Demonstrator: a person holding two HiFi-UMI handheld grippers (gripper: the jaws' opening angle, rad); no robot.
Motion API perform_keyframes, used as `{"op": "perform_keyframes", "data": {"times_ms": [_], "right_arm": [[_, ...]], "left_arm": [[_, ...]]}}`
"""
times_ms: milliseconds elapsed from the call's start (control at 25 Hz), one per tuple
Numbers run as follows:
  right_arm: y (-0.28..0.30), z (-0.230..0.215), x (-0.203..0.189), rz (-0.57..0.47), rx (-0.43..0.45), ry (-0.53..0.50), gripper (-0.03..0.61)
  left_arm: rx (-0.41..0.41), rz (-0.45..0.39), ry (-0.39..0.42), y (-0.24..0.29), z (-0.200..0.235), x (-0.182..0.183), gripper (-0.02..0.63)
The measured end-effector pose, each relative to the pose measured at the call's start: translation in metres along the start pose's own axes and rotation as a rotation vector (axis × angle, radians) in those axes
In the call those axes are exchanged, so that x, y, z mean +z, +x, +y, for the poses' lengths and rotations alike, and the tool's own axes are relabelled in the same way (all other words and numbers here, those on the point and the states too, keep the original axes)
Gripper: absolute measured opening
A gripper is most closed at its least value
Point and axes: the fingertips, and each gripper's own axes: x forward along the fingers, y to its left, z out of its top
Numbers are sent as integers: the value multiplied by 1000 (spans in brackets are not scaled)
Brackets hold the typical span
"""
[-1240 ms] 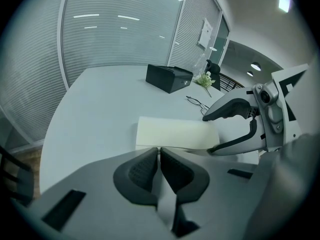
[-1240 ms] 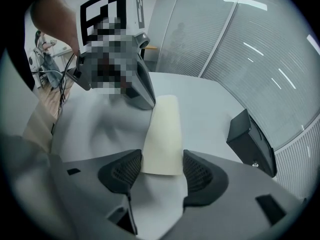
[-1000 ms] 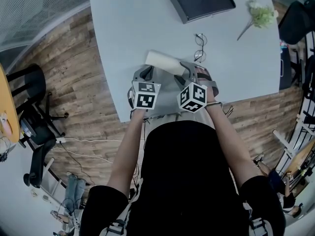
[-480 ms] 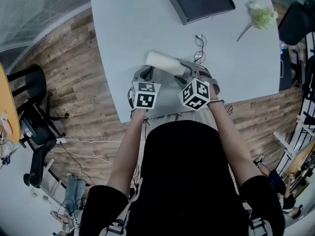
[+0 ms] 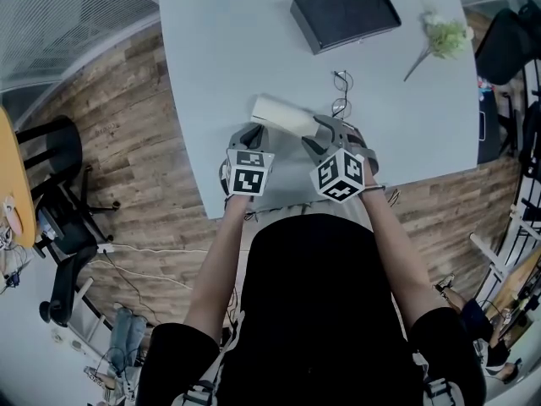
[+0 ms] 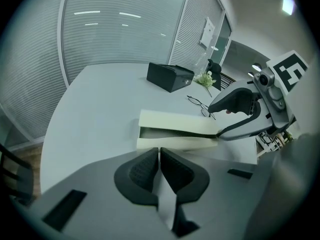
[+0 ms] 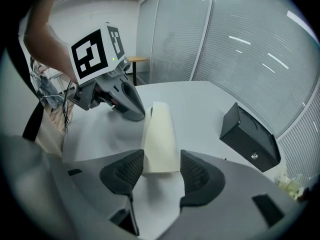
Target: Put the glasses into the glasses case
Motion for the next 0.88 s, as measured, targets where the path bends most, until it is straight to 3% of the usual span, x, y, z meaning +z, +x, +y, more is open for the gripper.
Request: {"op": "perform_keyframes", "data": {"times_ms": [160,400,880], "right_arm": [[-14,-12,7,-36,-63,-1,181],[-20,-28,8,-49,-127,10,129],[-30,-44,3,-67,-185,79,118]], "left_arm": [[-4,-14,7,-6,-4,3,25],[-19,-28,27,-12,-12,15,25],[-25,-34,37,-23,-19,10,25]]}}
